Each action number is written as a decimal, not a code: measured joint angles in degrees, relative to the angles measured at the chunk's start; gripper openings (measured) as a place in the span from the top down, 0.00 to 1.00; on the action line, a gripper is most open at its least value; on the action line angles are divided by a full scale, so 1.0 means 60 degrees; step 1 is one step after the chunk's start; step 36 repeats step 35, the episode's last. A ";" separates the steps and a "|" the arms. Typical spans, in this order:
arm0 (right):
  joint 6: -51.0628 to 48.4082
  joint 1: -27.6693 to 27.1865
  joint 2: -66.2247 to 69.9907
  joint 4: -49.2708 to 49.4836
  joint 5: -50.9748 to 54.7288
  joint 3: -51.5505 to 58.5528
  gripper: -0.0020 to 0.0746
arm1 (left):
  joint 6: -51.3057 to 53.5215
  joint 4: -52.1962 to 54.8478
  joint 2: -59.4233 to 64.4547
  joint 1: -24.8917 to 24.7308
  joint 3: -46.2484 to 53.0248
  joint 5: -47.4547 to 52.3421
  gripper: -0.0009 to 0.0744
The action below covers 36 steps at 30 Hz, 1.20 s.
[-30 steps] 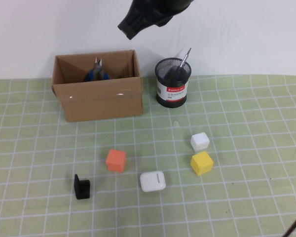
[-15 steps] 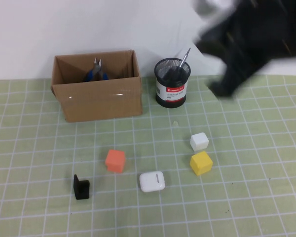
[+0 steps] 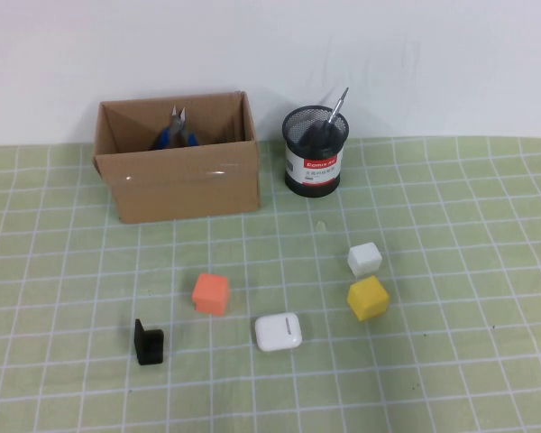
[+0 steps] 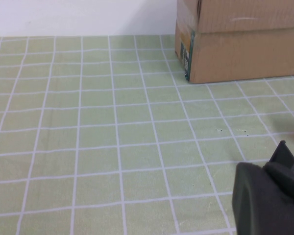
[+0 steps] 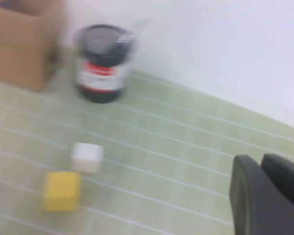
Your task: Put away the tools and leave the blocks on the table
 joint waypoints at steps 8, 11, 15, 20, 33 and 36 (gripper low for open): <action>0.0000 -0.1929 -0.3527 0.0043 -0.0741 0.2733 0.98 | 0.0000 0.0000 0.0000 0.0000 0.0000 0.0000 0.99; 0.0021 -0.2515 -0.4648 0.0043 -0.0826 0.3516 0.98 | 0.0000 0.0000 0.0000 0.0000 0.0000 0.0000 0.99; 0.0150 -0.2969 -0.6034 0.0063 -0.0313 0.4069 0.98 | 0.0000 0.0000 0.0000 0.0000 0.0000 0.0000 0.99; 0.0211 -0.3047 -0.6405 0.0063 0.0694 0.4101 0.98 | 0.0000 0.0000 0.0000 0.0000 0.0000 0.0000 0.99; 0.0698 -0.3137 -0.6450 0.0063 0.2232 0.4101 0.98 | 0.0000 0.0000 0.0000 0.0000 0.0000 0.0000 0.99; 0.0697 -0.3137 -0.6450 0.0063 0.2232 0.4101 0.98 | 0.0000 0.0000 0.0000 0.0000 0.0000 0.0000 0.99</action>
